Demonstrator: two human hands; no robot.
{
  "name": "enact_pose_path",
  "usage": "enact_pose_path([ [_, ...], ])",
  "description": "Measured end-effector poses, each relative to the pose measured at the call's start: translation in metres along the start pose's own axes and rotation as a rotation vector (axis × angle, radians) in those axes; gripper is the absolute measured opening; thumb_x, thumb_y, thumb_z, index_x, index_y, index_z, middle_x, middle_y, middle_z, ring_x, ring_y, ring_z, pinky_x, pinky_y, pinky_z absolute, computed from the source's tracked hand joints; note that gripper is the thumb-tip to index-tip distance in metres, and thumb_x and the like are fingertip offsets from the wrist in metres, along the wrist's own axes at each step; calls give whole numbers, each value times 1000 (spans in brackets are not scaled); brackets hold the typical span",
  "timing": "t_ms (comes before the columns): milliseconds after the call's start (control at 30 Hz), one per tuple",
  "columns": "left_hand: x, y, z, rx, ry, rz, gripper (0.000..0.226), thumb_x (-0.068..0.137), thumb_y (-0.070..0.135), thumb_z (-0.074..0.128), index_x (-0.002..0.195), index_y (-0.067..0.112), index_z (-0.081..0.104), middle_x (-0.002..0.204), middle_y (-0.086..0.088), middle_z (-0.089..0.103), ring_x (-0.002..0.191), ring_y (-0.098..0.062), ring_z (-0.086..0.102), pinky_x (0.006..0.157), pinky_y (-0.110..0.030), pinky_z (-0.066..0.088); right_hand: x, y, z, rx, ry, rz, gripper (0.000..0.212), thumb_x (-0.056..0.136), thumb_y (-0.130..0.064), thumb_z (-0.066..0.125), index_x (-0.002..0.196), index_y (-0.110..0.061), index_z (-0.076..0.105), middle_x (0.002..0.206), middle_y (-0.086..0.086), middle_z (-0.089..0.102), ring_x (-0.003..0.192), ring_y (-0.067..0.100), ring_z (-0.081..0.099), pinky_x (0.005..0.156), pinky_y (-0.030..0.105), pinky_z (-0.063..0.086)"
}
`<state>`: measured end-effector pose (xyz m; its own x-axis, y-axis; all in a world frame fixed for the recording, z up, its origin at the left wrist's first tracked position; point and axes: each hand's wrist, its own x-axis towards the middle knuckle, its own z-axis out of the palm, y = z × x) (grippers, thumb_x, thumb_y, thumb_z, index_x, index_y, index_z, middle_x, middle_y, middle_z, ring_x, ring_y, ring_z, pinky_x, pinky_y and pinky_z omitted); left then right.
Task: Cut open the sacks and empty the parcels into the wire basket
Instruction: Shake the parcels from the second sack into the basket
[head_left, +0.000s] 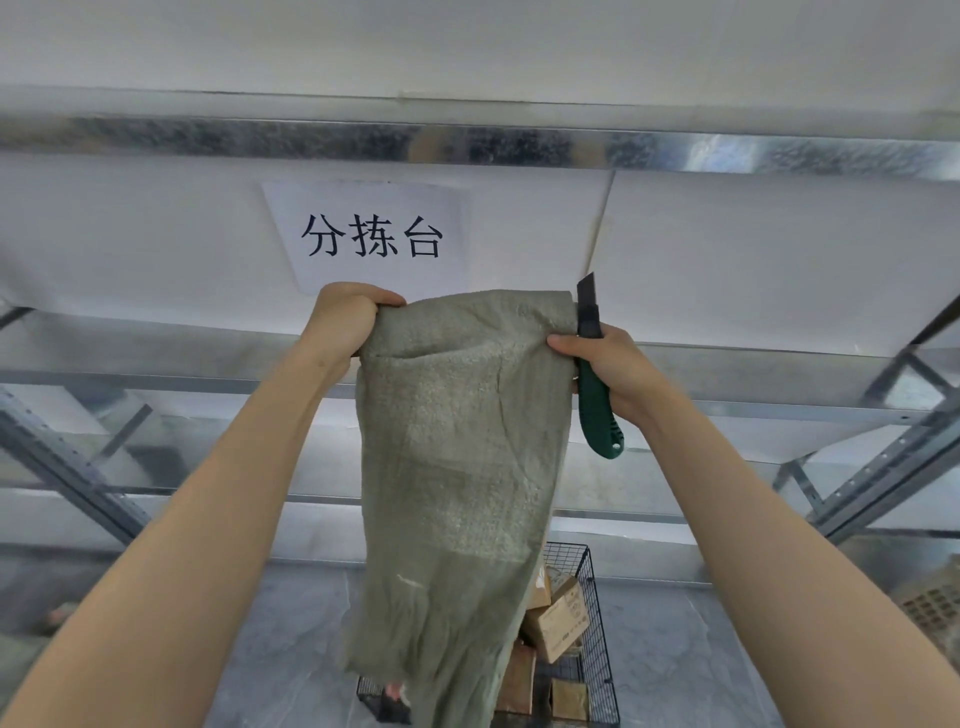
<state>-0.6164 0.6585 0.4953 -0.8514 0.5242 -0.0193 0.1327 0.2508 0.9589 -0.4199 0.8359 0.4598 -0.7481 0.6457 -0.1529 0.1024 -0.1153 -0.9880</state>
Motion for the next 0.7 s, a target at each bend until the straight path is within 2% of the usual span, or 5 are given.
enact_pose_path([
  [167,-4,0,2,-1,-105,-18,36,91,-1,33,100,16,63,100,-4,59,77,-13,51,62,-26,45,3,-1,-2,-76,159,-108,6,88,-14,65,93,-17,62,91,7,67,80,22,65,71,34,54],
  [233,-10,-2,0,-222,-220,-58,30,93,0,39,111,16,55,92,-7,54,71,-14,47,64,-26,43,3,2,-6,-64,215,-155,17,89,-13,64,100,-24,59,100,5,67,93,24,66,86,38,55],
  [333,-17,-11,-7,-352,-439,-42,44,86,-2,51,124,22,46,88,-11,51,77,-20,53,79,-28,44,1,5,-11,9,286,-175,35,90,-9,61,121,-23,54,103,-3,64,96,19,65,87,33,54],
  [500,-24,-17,-4,128,-696,79,73,75,16,72,139,32,40,133,4,49,120,-10,51,99,-25,40,0,7,-12,240,344,-112,34,90,-2,58,119,-19,60,101,2,67,85,15,66,77,27,56],
  [700,-26,-13,8,409,-522,174,50,81,8,68,128,21,56,112,6,59,99,-6,56,77,-17,42,-1,9,-16,293,295,-81,39,91,-5,59,127,-21,57,102,2,68,84,16,68,77,29,57],
])
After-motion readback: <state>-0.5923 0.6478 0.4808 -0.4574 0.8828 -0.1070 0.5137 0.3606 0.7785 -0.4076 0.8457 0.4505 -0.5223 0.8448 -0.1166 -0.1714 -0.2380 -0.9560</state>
